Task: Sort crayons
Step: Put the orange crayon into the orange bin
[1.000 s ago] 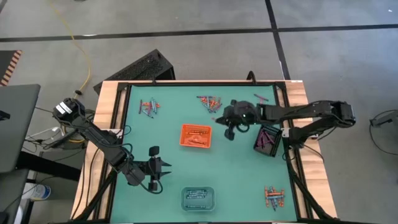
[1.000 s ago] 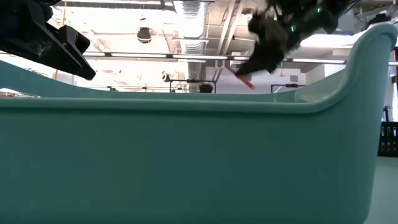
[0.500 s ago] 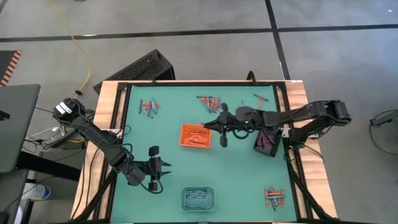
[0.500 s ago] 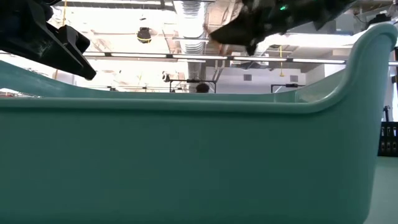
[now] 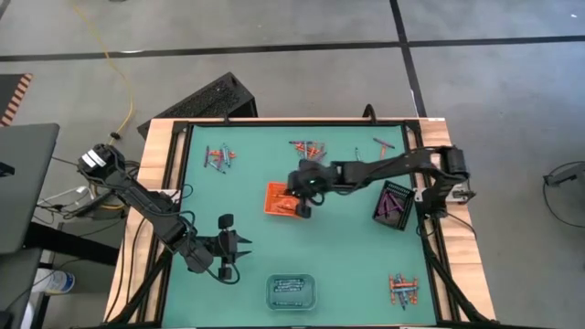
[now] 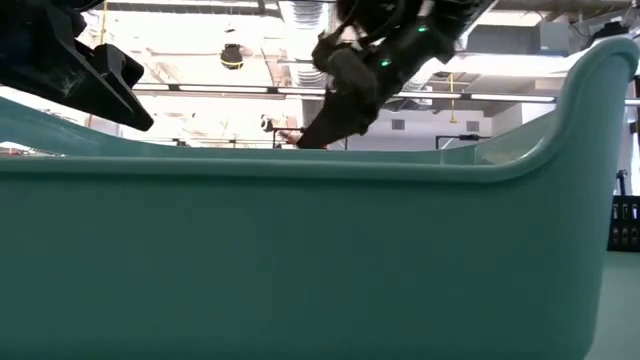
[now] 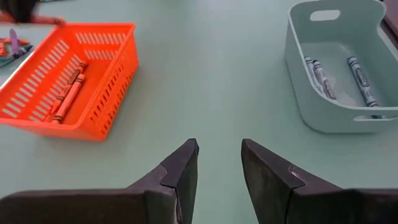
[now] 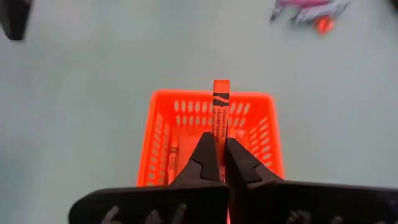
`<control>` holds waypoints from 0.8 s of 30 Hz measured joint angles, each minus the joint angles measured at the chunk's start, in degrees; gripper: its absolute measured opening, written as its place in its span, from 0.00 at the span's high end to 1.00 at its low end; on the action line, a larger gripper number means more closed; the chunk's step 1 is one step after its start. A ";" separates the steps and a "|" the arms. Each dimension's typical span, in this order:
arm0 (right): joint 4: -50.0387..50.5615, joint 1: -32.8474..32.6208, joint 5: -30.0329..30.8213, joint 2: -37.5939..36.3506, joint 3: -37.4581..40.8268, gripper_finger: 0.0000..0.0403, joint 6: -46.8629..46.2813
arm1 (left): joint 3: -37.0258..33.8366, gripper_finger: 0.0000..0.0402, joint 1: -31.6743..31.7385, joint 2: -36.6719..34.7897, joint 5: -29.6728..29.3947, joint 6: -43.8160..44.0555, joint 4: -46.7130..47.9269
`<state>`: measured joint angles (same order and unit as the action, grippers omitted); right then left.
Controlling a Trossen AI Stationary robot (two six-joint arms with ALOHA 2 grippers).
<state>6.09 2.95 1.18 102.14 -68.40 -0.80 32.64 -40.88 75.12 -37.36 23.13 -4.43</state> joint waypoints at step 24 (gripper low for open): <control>12.34 -0.23 0.06 5.93 -6.47 0.99 -1.14 | -0.04 0.72 0.00 -0.01 0.07 0.94 0.84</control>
<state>18.43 2.72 1.23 108.07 -74.87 -1.93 32.60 -40.88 75.11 -37.30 24.07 -3.58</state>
